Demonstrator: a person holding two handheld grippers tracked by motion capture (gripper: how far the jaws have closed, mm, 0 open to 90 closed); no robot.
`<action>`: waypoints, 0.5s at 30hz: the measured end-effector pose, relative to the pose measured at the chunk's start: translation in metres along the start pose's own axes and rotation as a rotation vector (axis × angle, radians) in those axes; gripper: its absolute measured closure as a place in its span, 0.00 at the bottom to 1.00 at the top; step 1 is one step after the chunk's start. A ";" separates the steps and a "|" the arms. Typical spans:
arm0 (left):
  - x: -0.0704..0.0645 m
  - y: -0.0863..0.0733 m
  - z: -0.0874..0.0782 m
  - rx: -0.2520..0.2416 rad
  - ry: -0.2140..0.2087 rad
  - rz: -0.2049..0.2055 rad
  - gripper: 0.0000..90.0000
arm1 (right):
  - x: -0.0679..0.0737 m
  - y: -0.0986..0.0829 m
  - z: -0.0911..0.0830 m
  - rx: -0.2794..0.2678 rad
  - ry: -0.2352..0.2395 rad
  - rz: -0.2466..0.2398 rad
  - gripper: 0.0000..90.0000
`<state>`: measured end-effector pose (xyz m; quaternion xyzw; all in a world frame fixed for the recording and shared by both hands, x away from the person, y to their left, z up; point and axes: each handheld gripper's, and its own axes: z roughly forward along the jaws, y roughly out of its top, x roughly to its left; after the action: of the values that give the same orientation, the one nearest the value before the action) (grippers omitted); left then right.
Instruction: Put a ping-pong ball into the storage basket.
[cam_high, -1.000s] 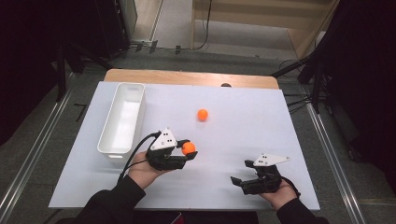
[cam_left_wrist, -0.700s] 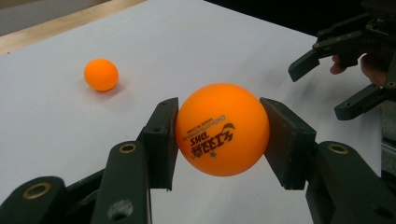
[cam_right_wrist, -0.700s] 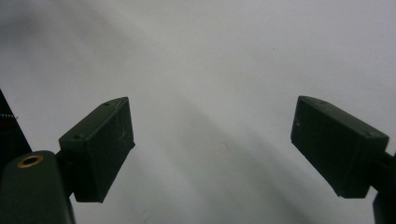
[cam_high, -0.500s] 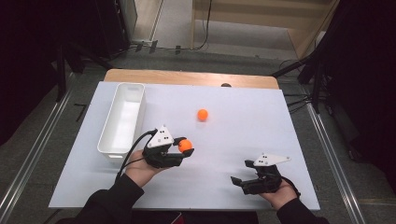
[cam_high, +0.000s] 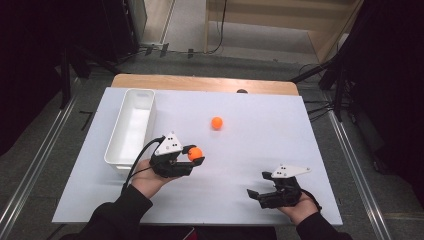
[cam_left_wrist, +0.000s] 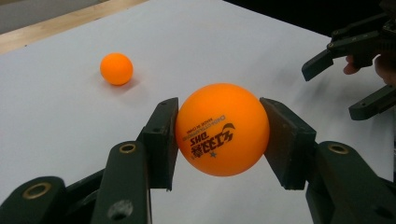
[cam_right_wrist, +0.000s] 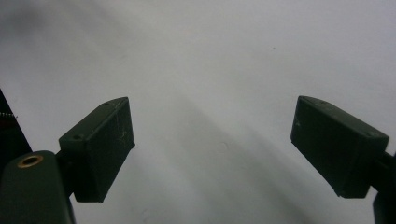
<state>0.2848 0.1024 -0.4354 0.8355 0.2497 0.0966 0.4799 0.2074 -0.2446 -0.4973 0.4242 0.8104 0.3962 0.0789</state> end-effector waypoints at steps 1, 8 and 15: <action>0.000 0.000 0.000 -0.003 0.000 -0.003 0.56 | 0.000 0.000 0.000 0.000 0.000 0.000 0.13; 0.004 0.002 -0.004 0.006 0.014 -0.011 0.56 | -0.001 0.000 0.000 -0.003 -0.001 0.000 0.13; 0.009 0.003 -0.009 0.000 0.031 -0.028 0.56 | -0.001 0.000 0.000 -0.004 0.000 -0.003 0.13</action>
<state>0.2897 0.1127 -0.4291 0.8302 0.2687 0.1029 0.4774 0.2079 -0.2452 -0.4975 0.4230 0.8102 0.3978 0.0804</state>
